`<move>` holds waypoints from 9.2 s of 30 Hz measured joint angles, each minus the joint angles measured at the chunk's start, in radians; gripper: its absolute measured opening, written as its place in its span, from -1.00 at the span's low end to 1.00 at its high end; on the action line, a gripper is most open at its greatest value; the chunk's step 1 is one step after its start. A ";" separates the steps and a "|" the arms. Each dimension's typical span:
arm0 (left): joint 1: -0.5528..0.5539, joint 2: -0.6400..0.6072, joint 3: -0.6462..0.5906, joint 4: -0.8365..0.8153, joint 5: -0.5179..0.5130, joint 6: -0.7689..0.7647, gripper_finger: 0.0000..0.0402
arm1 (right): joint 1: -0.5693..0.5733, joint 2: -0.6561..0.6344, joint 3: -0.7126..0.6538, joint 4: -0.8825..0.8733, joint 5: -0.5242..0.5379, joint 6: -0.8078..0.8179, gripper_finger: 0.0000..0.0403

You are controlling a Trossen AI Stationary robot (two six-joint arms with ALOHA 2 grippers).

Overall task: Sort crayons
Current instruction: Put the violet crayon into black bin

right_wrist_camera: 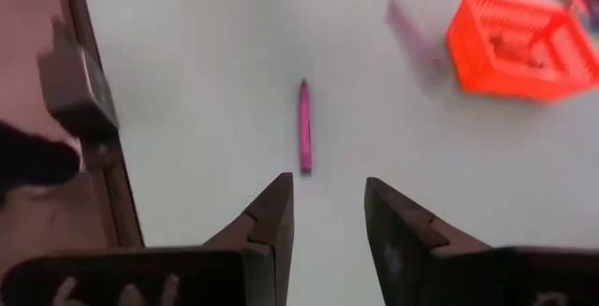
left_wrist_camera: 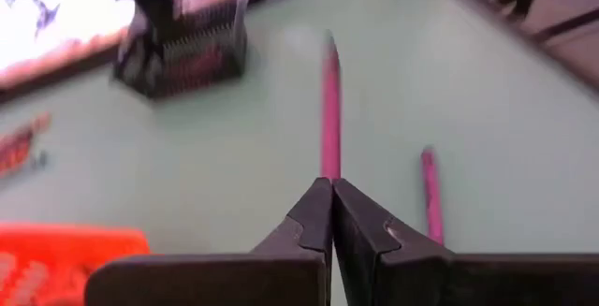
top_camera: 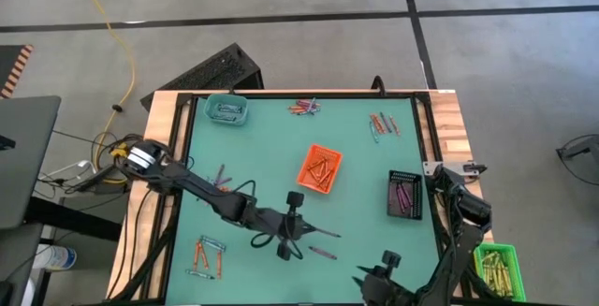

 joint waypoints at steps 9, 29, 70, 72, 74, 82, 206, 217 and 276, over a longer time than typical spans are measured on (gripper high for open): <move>-0.003 -0.118 0.001 0.066 0.158 0.087 -0.99 | -0.038 0.000 0.000 0.035 0.171 -0.122 -0.38; 0.000 0.113 0.001 -0.049 0.196 -0.057 -0.48 | -0.102 0.000 0.000 0.100 0.017 -0.210 -0.38; 0.065 0.224 0.046 -0.073 0.293 -0.043 -0.55 | -0.108 0.000 0.000 0.122 0.010 -0.243 -0.38; 0.066 0.224 0.046 -0.080 0.297 -0.038 -0.55 | -0.109 0.000 0.000 0.122 0.010 -0.243 -0.38; 0.069 0.224 0.046 -0.082 0.295 -0.034 -0.55 | -0.111 0.000 0.000 0.122 0.010 -0.243 -0.38; 0.091 0.224 0.046 -0.064 0.320 -0.022 -0.55 | -0.122 0.000 0.000 0.125 0.010 -0.243 -0.38; 0.071 0.140 0.790 -0.939 0.271 0.220 -1.00 | 0.023 -0.001 -0.220 0.061 0.153 0.212 -0.38; 0.065 -0.038 0.791 -0.907 0.576 0.311 -1.00 | 0.019 -0.003 -0.127 -0.026 0.650 -0.005 -0.38; 0.067 -0.438 0.660 -1.491 0.156 0.268 -1.00 | -0.266 -0.759 -0.428 0.183 -0.016 -0.819 -0.38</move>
